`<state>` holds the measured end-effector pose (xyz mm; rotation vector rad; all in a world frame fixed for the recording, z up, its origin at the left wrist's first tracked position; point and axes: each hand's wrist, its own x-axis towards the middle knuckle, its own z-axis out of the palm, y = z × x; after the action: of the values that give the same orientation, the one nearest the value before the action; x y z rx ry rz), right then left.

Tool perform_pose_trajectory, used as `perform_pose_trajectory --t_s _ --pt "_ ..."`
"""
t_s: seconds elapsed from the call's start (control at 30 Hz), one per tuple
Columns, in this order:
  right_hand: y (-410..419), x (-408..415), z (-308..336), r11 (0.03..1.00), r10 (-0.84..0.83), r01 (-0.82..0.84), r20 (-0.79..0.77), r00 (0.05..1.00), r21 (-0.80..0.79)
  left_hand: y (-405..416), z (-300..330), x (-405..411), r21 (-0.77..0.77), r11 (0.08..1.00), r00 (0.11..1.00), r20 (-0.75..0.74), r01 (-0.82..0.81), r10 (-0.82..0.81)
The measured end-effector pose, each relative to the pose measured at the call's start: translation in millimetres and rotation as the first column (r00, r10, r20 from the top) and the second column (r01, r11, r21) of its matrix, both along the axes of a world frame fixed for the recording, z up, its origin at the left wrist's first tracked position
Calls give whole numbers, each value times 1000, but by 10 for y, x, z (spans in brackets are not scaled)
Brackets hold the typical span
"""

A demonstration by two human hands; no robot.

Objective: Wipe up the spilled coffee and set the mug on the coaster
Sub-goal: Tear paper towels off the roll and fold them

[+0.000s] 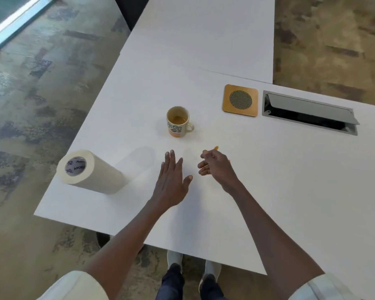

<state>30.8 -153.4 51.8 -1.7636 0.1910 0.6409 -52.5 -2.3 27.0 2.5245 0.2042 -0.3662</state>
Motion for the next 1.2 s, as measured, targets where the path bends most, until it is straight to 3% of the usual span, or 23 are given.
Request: perform_pose_trajectory --t_s 0.2,0.47,0.6,0.73,0.93,1.2 --pt "214 -328 92 999 44 -44 2 999 27 312 537 -100 -70 977 970 119 -203 211" --pt "516 -573 230 991 132 -132 30 991 14 958 998 -284 170 919 897 341 -354 282" --pt "674 -618 296 987 162 -162 69 984 1 1252 1081 -390 392 776 869 259 -494 422" --pt "840 -653 287 977 213 -211 102 972 -29 1487 1088 -460 338 707 772 115 -622 625" --pt "1238 -754 303 935 351 -330 215 911 -131 1665 1023 -535 187 724 744 66 -664 665" --pt "1830 -802 345 831 547 -377 479 687 -408 1651 1069 -638 151 857 870 81 -493 487"
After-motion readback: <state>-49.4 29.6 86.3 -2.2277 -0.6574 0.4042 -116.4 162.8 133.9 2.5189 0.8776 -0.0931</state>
